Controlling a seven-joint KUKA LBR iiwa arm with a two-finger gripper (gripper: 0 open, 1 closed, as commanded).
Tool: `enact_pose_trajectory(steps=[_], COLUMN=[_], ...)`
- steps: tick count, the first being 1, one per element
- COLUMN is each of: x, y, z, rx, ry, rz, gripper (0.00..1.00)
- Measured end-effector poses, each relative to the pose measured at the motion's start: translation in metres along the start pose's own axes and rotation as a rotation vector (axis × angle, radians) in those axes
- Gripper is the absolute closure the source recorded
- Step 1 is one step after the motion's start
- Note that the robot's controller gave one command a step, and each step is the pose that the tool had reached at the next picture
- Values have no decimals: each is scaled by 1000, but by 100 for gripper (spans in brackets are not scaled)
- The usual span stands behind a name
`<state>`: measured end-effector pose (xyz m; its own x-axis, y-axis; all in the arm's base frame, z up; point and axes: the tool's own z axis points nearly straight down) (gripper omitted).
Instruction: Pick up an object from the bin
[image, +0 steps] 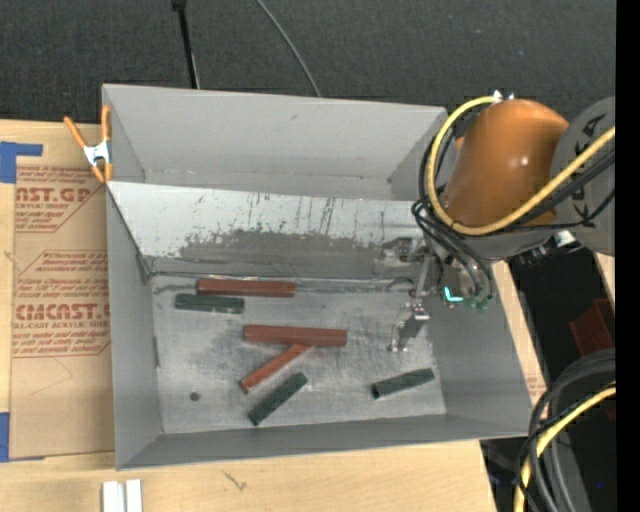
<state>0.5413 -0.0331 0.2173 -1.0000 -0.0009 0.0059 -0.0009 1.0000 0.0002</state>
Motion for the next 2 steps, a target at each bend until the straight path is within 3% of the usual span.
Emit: enact_pose_trajectory(steps=[1, 2], x=[-2, -8], y=[0, 9], z=[-4, 42], rx=[0, 1], ry=[-8, -14], rz=[0, -68], gripper=[0, 0])
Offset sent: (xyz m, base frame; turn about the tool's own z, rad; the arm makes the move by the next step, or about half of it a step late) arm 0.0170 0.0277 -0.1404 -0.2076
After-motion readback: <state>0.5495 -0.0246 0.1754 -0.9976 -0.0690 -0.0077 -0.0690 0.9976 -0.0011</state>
